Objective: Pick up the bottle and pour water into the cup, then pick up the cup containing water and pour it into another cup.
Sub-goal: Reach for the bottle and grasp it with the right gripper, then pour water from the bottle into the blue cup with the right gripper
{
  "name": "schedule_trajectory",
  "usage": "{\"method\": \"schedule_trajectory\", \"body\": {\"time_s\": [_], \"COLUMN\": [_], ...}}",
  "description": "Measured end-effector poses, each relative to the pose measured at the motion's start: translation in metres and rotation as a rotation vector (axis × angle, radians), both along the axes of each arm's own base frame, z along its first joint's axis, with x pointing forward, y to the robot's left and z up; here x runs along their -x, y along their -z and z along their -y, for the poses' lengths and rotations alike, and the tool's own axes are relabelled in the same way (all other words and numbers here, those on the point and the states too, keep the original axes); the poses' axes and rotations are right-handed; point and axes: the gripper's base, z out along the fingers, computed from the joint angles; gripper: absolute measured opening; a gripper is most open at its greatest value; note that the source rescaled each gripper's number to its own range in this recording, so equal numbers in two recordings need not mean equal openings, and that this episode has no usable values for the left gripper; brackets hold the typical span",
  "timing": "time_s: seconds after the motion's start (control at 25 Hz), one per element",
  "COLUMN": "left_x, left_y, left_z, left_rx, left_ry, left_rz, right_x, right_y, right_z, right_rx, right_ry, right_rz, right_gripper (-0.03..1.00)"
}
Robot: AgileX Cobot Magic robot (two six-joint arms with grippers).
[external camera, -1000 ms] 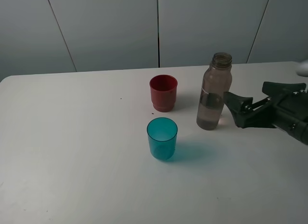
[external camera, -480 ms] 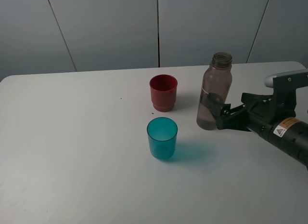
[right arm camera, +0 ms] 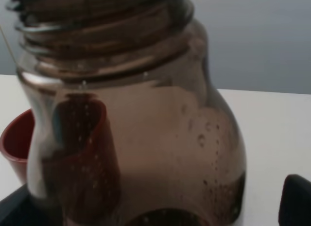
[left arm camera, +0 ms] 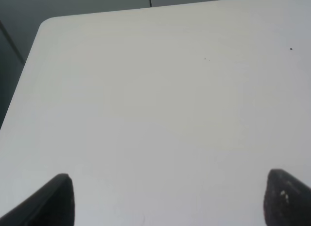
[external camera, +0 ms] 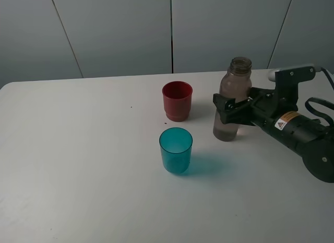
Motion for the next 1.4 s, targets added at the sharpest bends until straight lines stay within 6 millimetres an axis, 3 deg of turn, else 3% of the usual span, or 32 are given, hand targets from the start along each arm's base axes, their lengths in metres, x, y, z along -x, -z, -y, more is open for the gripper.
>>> {"method": "schedule_trajectory", "body": {"time_s": [0.6,0.64,0.68,0.76,1.4], "left_x": [0.000,0.000,0.000,0.000,0.000], "left_y": [0.000,0.000,0.000,0.000,0.000], "left_z": [0.000,0.000,0.000,0.000,0.000], "left_rx": [0.000,0.000,0.000,0.000,0.000], "left_ry": [0.000,0.000,0.000,0.000,0.000], "left_rz": [0.000,0.000,0.000,0.000,0.000], "right_x": [-0.026,-0.027,-0.026,-0.027,-0.027], "right_y": [0.016,0.017,0.017,0.018,0.018], "right_z": [-0.012,-0.012,-0.012,-0.012,-0.013], "right_rx": [0.027,0.028,0.028,0.030,0.034], "right_ry": [-0.023,-0.026,-0.030,-0.030,-0.036], "right_rz": [0.011,0.009,0.009,0.007,0.010], "right_gripper": [1.00,0.91,0.67,0.00,0.01]}}
